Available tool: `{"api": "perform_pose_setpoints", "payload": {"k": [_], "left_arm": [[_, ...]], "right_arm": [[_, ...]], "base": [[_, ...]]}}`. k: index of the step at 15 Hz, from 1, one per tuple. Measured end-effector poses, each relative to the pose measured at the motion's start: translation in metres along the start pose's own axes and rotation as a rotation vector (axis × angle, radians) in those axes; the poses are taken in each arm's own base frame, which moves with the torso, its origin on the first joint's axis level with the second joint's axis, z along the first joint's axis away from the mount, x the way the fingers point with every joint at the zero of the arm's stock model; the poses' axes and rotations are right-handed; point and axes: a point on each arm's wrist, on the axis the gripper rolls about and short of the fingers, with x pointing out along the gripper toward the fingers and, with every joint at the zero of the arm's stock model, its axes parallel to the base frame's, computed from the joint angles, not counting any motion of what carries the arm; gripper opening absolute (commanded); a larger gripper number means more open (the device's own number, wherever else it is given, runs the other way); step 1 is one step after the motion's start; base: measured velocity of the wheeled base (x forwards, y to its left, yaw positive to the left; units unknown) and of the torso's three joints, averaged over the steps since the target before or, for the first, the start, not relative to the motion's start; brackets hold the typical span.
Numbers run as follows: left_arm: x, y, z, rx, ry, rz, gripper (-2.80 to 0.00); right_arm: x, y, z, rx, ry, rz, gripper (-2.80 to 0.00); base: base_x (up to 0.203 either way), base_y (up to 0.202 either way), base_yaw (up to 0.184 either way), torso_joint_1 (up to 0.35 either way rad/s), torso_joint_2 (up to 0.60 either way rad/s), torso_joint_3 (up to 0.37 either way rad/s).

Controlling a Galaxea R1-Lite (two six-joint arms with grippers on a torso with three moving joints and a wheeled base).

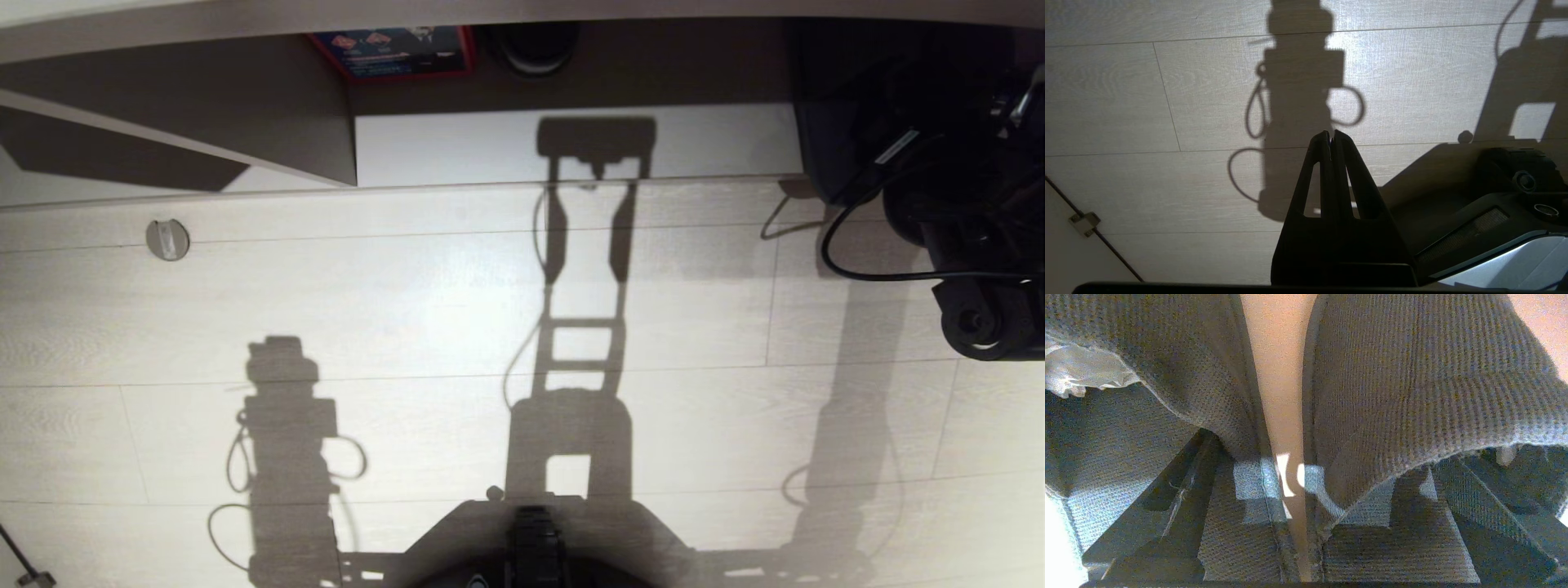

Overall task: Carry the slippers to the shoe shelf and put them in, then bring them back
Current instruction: Pick up the slippers in the shoe cabinet

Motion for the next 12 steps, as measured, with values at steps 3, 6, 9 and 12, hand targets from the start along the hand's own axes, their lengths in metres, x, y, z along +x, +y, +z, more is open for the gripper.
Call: {"api": "perform_pose_setpoints", "payload": {"k": [3,6,9,12], "left_arm": [[0.0000,0.0000,0.0000,0.001,0.000,0.000,-2.80],[0.0000,0.0000,0.0000,0.000,0.000,0.000,-2.80],[0.0000,0.0000,0.0000,0.001,0.000,0.000,-2.80],[0.0000,0.0000,0.0000,0.000,0.000,0.000,-2.80]], "right_arm": [[0.0002,0.0000,-0.0001,-0.001,0.000,0.000,0.00],[-0.0001,0.0000,0.0006,-0.001,-0.002,0.000,-2.80],[-0.0007,-0.0002,0.0016,-0.001,-0.002,-0.002,-2.80],[-0.0011,-0.0001,0.0019,0.001,-0.002,-0.002,-2.80]], "base": [[0.000,0.000,0.000,0.000,0.00,0.000],[0.000,0.000,0.000,0.000,0.00,0.000],[0.000,0.000,0.000,0.000,0.00,0.000],[0.000,0.000,0.000,0.000,0.00,0.000]]}}
